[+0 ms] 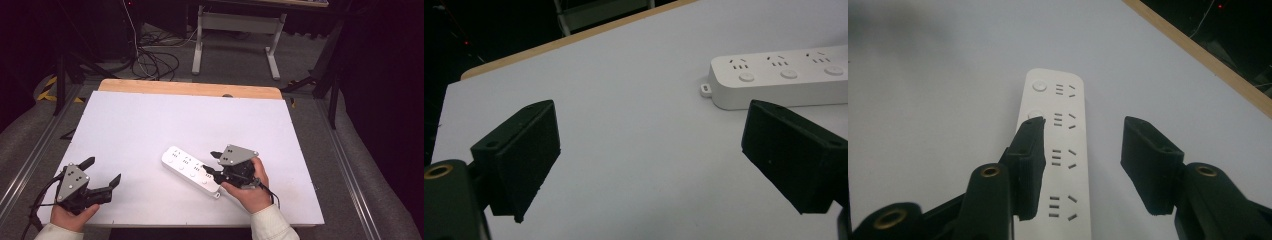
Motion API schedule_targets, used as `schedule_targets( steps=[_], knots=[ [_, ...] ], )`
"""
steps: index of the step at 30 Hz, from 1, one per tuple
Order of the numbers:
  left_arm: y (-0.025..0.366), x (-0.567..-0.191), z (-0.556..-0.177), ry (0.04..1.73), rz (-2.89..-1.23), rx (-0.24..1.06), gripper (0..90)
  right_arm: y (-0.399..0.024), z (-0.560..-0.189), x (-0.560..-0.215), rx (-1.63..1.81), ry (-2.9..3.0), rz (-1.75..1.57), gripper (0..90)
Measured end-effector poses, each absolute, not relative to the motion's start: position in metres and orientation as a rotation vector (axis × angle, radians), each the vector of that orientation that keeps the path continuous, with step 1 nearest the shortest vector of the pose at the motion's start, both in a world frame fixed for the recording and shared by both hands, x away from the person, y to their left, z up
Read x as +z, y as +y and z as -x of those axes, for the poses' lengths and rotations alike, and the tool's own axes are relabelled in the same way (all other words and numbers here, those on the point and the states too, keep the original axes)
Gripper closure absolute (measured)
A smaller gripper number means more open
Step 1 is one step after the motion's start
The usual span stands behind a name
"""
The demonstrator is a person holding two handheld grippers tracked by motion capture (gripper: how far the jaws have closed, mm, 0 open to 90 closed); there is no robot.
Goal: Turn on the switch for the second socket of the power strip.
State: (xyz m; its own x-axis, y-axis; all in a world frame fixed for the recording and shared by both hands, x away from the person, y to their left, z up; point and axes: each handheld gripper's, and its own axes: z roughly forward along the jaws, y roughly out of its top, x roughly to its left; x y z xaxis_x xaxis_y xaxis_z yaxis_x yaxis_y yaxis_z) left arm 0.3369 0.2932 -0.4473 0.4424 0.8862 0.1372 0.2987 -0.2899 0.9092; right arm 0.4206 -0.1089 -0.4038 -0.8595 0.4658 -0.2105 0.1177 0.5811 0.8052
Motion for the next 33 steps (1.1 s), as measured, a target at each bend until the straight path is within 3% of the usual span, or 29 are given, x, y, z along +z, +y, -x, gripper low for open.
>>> schedule_targets(
  steps=[18, 28, 33],
  knots=[
    [0.294, -0.447, -0.337, 1.011, -1.809, 0.848, 9.6, -0.088, -0.428, -0.409, 1.189, 2.443, -0.444, 54.3],
    [0.294, -0.447, -0.337, 1.013, -1.809, 0.852, 9.6, -0.087, -0.436, -0.415, 1.307, 2.536, -0.532, 81.4],
    [0.294, -0.447, -0.337, 1.010, -1.810, 0.859, 9.6, -0.083, -0.439, -0.420, 1.289, 2.566, -0.564, 90.0]
  ],
)
